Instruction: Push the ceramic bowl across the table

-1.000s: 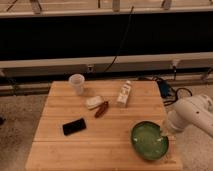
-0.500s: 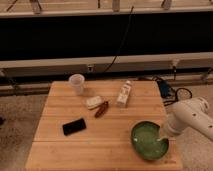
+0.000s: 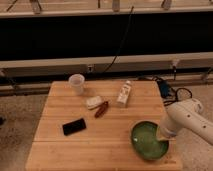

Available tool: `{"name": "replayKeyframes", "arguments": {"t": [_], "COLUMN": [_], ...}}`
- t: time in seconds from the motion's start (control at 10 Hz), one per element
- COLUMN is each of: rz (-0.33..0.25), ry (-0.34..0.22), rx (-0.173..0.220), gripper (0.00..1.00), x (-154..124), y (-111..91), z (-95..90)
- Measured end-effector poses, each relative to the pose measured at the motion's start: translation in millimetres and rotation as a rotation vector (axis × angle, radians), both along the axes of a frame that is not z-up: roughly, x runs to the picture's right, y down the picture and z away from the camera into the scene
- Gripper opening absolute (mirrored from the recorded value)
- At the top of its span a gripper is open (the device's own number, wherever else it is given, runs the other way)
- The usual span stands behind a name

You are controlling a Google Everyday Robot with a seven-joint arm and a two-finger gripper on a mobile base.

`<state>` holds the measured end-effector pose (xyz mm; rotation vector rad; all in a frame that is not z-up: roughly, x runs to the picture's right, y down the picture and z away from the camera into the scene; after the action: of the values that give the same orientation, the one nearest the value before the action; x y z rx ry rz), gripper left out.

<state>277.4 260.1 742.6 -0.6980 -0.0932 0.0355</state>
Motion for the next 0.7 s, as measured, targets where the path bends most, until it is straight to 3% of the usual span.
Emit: {"name": "replayKeyframes", "arguments": {"t": [0.4, 0.7], "rz": [-0.040, -0.080], "ry": [-0.019, -0.040], "rx": [-0.020, -0.030], "gripper": [0.05, 0.05], "x": [-20.9, -54.9], "y": [2.3, -2.5], "z": [7.0, 12.8]}}
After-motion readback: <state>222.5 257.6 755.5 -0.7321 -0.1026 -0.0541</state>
